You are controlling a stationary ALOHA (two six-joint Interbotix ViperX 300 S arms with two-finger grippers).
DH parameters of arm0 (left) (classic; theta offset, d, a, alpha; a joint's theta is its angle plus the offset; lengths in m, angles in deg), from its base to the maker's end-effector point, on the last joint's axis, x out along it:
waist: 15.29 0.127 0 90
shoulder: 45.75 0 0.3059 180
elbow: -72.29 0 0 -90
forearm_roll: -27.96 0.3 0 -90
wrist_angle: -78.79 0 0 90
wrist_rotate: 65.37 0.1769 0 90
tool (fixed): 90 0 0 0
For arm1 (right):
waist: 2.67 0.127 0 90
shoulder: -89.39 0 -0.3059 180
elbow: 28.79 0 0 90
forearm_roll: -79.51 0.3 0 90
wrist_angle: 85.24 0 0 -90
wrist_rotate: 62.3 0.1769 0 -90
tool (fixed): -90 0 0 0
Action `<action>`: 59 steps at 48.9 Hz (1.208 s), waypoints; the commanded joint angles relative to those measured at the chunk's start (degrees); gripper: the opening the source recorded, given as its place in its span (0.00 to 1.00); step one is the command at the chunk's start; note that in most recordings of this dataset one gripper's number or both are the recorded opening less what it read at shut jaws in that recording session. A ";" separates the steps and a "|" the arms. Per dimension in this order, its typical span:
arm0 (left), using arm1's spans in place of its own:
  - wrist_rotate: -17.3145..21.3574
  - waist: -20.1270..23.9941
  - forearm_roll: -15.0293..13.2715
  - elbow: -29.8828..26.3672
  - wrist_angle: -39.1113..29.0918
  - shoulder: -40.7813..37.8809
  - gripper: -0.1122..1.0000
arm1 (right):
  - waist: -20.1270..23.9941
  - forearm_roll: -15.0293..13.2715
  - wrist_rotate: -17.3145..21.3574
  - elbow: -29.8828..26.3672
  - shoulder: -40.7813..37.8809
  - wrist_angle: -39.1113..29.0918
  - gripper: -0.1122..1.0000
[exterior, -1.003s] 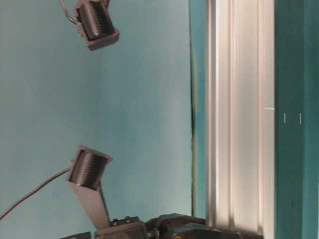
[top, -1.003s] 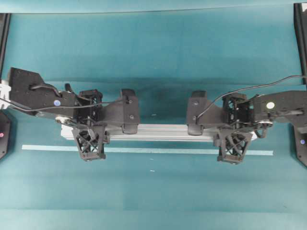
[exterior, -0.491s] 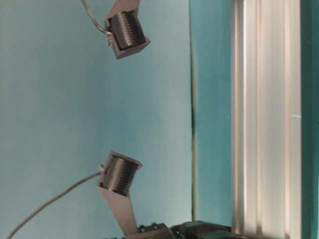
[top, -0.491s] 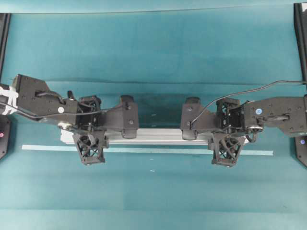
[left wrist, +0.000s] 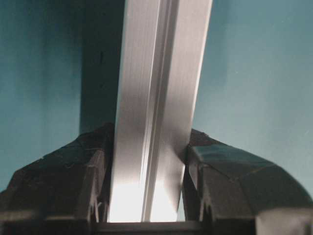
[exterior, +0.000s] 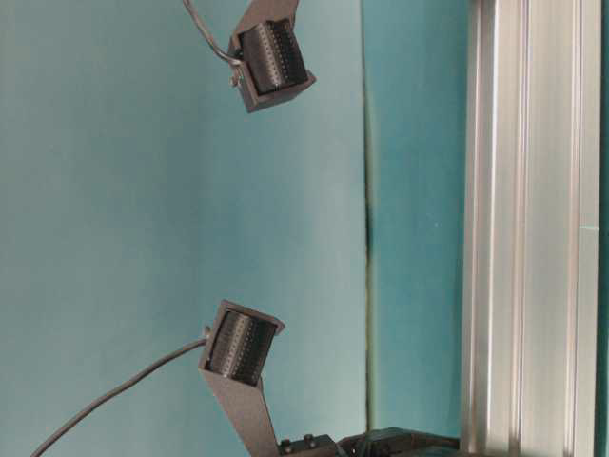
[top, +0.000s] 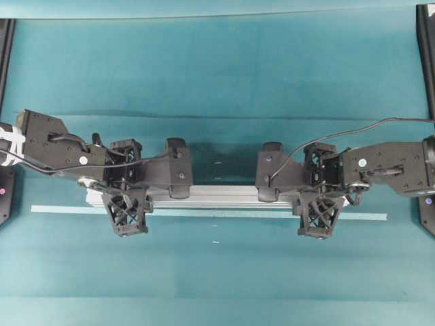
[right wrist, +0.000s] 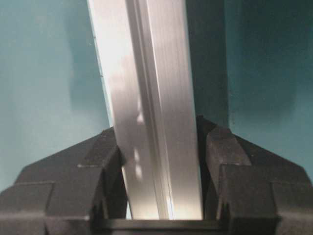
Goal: Lift the metal rail with both hands and move it towards you.
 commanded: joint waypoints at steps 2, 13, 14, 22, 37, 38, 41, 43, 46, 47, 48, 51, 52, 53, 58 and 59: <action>-4.04 0.70 -0.26 -0.35 0.44 0.53 0.36 | 0.35 0.97 0.97 -0.35 -0.53 0.62 0.46; -3.69 0.70 -0.26 -0.35 0.88 0.00 0.36 | 0.53 1.14 1.05 -0.35 -0.97 1.32 0.46; -3.69 0.62 -0.26 -0.26 0.88 -0.09 0.36 | 0.53 1.14 1.05 -0.44 -0.97 1.32 0.46; -3.78 0.62 -0.26 -0.26 0.88 -0.09 0.36 | 0.88 1.67 1.05 -0.62 -1.32 1.41 0.46; -3.78 0.62 -0.26 0.70 2.29 -0.09 0.36 | 1.76 2.37 1.32 -1.05 -1.85 1.41 0.46; -3.87 0.62 -0.26 0.70 2.29 -0.09 0.36 | 1.76 2.37 1.41 -1.05 -1.85 1.41 0.46; -3.78 0.62 -0.26 0.88 2.64 -0.18 0.36 | 1.76 2.37 1.41 -1.14 -1.93 1.41 0.46; -3.69 0.70 -0.26 0.88 2.90 -0.26 0.36 | 1.67 2.37 1.32 -1.05 -2.02 1.32 0.46; -3.69 0.62 -0.26 0.97 3.25 -0.35 0.36 | 1.76 2.37 1.41 -1.05 -2.02 1.32 0.46; -3.69 0.62 -0.26 1.05 3.25 -0.44 0.36 | 1.76 2.37 1.41 -1.05 -2.02 1.32 0.46; -3.69 0.70 -0.26 1.05 3.34 -0.44 0.36 | 1.76 2.37 1.49 -1.05 -2.02 1.32 0.46; -3.69 0.62 -0.26 1.05 3.52 -0.62 0.36 | 1.76 2.37 1.67 -1.05 -2.02 1.41 0.46; -3.60 0.70 -0.26 1.05 3.60 -0.70 0.36 | 1.76 2.37 1.67 -0.97 -2.02 1.41 0.46; -3.60 0.70 -0.26 1.05 3.78 -0.70 0.36 | 1.76 2.37 1.76 -0.97 -2.02 1.41 0.46; -3.34 0.62 -0.26 1.05 5.27 -0.70 0.36 | 1.67 2.37 2.11 -0.70 -2.02 1.14 0.46; -3.16 0.62 -0.26 1.05 5.54 -0.70 0.36 | 1.58 2.37 2.20 -0.53 -2.02 1.14 0.46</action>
